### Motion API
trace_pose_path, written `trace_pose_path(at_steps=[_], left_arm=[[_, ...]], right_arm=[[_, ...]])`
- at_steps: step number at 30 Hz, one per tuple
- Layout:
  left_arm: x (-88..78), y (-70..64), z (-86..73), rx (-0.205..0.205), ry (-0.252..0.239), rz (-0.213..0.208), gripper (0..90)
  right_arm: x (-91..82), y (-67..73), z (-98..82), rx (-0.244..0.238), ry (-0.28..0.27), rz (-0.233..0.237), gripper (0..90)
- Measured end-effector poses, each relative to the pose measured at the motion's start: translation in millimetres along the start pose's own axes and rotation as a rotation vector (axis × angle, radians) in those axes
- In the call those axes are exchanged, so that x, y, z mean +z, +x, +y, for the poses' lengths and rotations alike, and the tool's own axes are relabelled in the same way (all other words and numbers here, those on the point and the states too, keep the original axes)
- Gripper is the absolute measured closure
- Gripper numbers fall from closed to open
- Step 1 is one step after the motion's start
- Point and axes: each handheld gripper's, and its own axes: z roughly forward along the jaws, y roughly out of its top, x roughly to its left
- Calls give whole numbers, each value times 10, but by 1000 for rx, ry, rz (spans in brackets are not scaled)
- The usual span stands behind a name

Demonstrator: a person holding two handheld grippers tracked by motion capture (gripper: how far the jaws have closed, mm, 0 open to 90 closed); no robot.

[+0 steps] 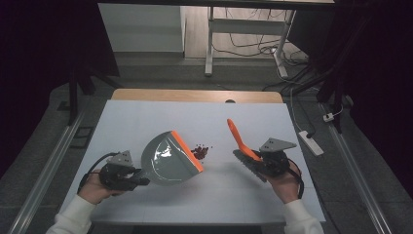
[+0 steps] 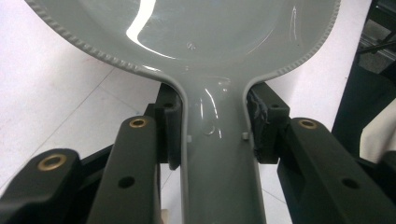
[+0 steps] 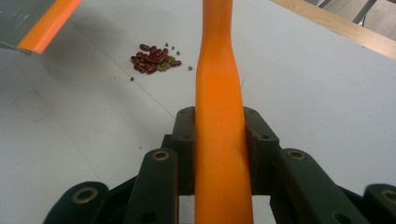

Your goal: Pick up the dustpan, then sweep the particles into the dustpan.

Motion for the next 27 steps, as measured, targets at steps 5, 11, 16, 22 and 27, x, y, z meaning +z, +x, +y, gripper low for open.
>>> trace_pose_path(at_steps=[5,11,16,22,27], left_arm=[[13,15,-10,-10,19,17,616],[25,35,-19,-14,35,11,616],[50,29,-9,-10,49,8,616],[72,67,-4,-25,64,12,615],[103,74,-4,-22,90,8,615]], right_arm=[[15,3,13,-8,0,1,700],[42,10,60,-7,-13,9,700],[112,21,112,-15,-6,11,700],[222,3,218,-12,-15,28,700],[333,-4,320,-13,-17,31,700]])
